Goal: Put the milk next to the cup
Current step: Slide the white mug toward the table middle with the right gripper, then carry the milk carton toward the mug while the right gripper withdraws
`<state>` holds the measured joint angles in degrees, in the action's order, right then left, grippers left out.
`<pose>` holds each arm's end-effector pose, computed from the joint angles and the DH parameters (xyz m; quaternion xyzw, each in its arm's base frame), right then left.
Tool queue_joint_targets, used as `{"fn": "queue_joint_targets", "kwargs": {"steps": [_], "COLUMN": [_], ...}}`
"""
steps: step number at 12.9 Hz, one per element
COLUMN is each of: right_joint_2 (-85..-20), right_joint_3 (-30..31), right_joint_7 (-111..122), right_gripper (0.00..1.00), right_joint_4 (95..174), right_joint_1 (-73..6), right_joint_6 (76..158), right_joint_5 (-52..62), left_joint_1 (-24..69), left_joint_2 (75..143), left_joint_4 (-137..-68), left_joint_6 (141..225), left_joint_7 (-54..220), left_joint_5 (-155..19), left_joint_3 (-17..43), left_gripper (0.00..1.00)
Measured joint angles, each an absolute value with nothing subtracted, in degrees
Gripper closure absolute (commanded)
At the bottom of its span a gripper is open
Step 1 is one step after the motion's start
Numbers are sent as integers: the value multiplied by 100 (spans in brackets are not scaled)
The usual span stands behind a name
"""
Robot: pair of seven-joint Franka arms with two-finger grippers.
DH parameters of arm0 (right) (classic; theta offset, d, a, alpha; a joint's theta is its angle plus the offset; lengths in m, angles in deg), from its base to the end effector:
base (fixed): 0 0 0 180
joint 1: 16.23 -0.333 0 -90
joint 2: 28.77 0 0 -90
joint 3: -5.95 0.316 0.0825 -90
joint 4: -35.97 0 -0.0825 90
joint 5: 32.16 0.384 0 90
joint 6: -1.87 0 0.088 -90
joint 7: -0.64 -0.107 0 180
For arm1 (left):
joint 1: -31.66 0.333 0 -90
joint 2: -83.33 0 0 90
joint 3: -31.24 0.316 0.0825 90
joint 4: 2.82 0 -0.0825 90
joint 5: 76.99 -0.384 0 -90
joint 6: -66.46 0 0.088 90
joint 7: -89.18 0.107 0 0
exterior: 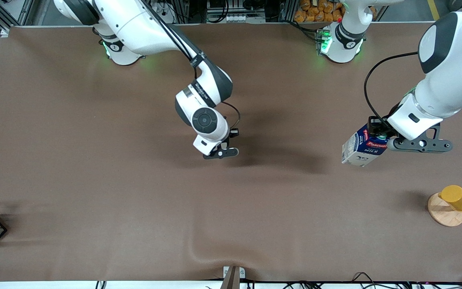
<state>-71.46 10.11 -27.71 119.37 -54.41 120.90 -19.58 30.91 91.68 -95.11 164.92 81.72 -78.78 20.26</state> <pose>0.5225 0.4792 0.2354 -0.9897 -0.0540 0.1175 0.0605 0.5928 -0.1132 0.5351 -0.9991 0.0391 0.0172 0.0045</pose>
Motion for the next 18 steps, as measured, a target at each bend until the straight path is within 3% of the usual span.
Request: {"fn": "queue_joint_targets", "kwargs": {"steps": [5, 9, 13, 18], "right_joint_2": [-7043, -6267, -5685, -4665], "right_joint_3": [886, 817, 758, 749], "right_joint_7": [-2768, -2767, -1760, -331], "right_gripper": [0, 0, 0, 0], "right_joint_4": [11704, 11604, 11774, 12769], "right_joint_1": [-5365, -4875, -3693, -2225], "right_joint_6": [11862, 11056, 10561, 10463], "right_joint_5": [-1958, -1963, -2056, -2313], "left_joint_1": [3088, 3065, 3027, 2975], "left_joint_2": [9169, 9171, 9182, 9205], "left_joint_4": [-9511, -9510, -9510, -9512], "left_joint_6": [16407, 16393, 16351, 16324], "left_joint_7": [8172, 8172, 7689, 6129], "left_joint_5": [-7878, -7860, -7803, -7516], "left_joint_3": [2020, 1951, 1248, 206], "left_gripper": [82, 82, 82, 82]}}
